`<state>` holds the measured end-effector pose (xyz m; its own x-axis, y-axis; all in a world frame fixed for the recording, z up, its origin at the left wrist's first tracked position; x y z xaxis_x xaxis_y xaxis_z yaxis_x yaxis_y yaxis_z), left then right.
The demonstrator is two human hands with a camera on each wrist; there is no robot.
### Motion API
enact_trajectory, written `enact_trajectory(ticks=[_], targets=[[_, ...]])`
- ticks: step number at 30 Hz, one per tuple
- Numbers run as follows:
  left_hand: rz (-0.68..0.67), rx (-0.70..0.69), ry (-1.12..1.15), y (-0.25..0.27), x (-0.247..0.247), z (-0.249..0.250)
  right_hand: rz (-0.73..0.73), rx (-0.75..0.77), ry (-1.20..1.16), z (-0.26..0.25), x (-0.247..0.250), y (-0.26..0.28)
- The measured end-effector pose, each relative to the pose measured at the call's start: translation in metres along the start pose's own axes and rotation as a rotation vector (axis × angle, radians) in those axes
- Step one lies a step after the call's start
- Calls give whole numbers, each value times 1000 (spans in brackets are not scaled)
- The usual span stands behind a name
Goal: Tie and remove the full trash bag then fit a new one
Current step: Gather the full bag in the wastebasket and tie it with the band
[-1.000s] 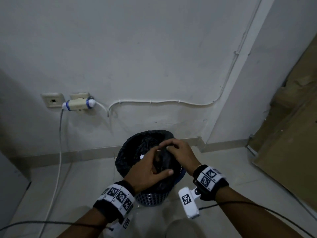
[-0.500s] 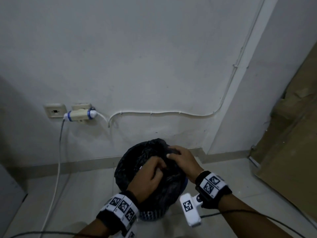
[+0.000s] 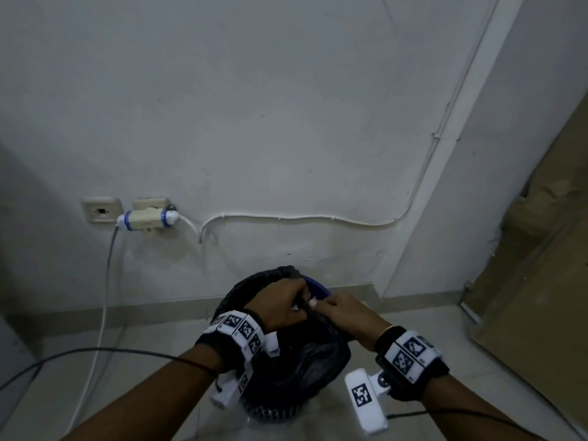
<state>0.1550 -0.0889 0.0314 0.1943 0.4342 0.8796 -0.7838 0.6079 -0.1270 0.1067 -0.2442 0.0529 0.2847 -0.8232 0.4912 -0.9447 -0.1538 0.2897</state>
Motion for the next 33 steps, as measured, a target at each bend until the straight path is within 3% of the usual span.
enact_trajectory(ticks=[2, 7, 11, 13, 15, 21, 23, 25, 27, 31, 33], targets=[[-86, 9, -88, 0, -1, -2, -30, 110, 99, -3, 2, -1], [-220, -35, -190, -5, 1, -18, 64, 290, 108, -9, 12, 0], [39, -45, -157, -10, 16, -14, 96, 175, 85, -17, 14, 3], [185, -56, -167, -9, 22, -10, 94, 191, 158, -22, 13, 2], [248, -74, -193, -11, 25, -8, 73, 232, 221, -25, 11, -1], [68, -41, -14, -13, 27, -5, 167, 231, 128, -29, 13, -9], [63, -24, -107, -10, 32, -10, 177, 330, 88, -38, 16, -4], [8, 7, -338, -6, 36, -24, 198, 409, 46, -44, 24, 4], [-72, 77, -429, 1, 38, -40, 209, 399, 24, -43, 37, 8], [79, 33, -311, 3, 50, -45, 53, 219, 111, -39, 46, 15], [130, 10, -254, -2, 55, -36, 52, 221, 131, -48, 35, 13]])
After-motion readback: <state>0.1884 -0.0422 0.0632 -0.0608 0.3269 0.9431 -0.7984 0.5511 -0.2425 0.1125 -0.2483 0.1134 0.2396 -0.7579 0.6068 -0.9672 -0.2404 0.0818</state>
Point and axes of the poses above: each hand's wrist, its own y-axis away from the middle knuckle, its own x-axis out of the back of the hand, z = x × y, the point moved 3 cm from there along -y, towards the middle knuckle, and after that the axes turned 2 degrees about -z, right-handed, at the moved point
